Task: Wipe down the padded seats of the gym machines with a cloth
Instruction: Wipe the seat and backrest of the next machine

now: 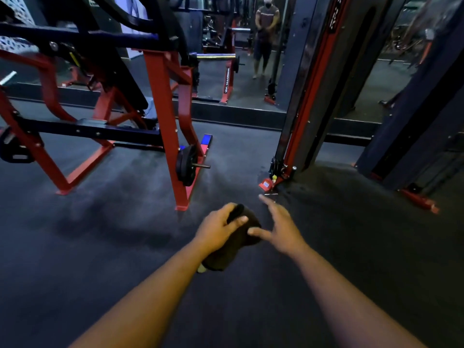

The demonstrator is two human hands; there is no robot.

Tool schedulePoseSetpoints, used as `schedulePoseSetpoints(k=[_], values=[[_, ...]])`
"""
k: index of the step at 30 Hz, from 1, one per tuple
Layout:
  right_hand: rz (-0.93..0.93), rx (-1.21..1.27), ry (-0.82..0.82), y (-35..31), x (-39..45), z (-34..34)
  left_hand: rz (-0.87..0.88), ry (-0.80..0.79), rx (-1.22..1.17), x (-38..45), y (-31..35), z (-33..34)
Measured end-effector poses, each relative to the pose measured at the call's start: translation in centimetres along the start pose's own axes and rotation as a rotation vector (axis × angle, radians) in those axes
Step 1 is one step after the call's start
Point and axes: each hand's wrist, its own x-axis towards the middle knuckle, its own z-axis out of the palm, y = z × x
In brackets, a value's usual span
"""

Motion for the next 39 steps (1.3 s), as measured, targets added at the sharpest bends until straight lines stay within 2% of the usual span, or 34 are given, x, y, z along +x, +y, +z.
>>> schedulePoseSetpoints(k=[1,2,5,8,10,11,13,15,18,23,26,32,36,39], values=[[-0.023,-0.039,-0.126,-0.1,1.9,-0.6,0.046,-0.043,0.064,2.2,0.3,-0.5],[-0.008,-0.029,-0.177,0.4,4.4,-1.2,0.087,-0.059,0.116,5.2,0.5,-1.3],[0.047,0.145,-0.061,1.5,9.9,-3.1,0.143,-0.039,0.156,13.1,0.1,-3.1],[0.146,0.453,0.085,3.0,15.0,-5.0,0.102,0.111,0.034,19.7,-2.8,-3.2],[0.205,0.627,0.178,4.7,19.3,-6.3,-0.108,0.196,-0.170,23.9,-4.3,-1.5],[0.226,0.713,0.216,5.8,21.9,-7.1,-0.262,0.172,-0.299,26.6,-4.5,0.0],[0.289,0.883,0.273,7.1,25.7,-8.4,-0.525,-0.025,-0.522,30.3,-4.2,2.6],[0.328,1.034,0.284,8.9,30.0,-10.8,-0.640,-0.166,-0.710,34.7,-3.4,4.9],[0.393,1.186,0.237,11.3,35.1,-14.0,-0.715,-0.219,-0.893,39.9,-1.8,5.9],[0.455,1.255,0.153,15.3,46.2,-18.5,-0.736,-0.242,-1.052,50.2,-0.3,5.1],[0.453,1.259,0.132,16.7,52.4,-19.3,-0.714,-0.187,-1.134,56.4,-1.8,4.6],[0.423,1.234,0.092,19.9,66.2,-19.2,-0.721,-0.215,-1.177,69.6,-6.8,3.4],[0.453,1.110,0.197,22.1,75.7,-19.8,-0.634,-0.124,-1.107,79.8,-10.9,0.7],[0.462,0.904,0.276,24.6,83.4,-20.4,-0.561,-0.049,-1.031,88.3,-13.7,-1.0]])
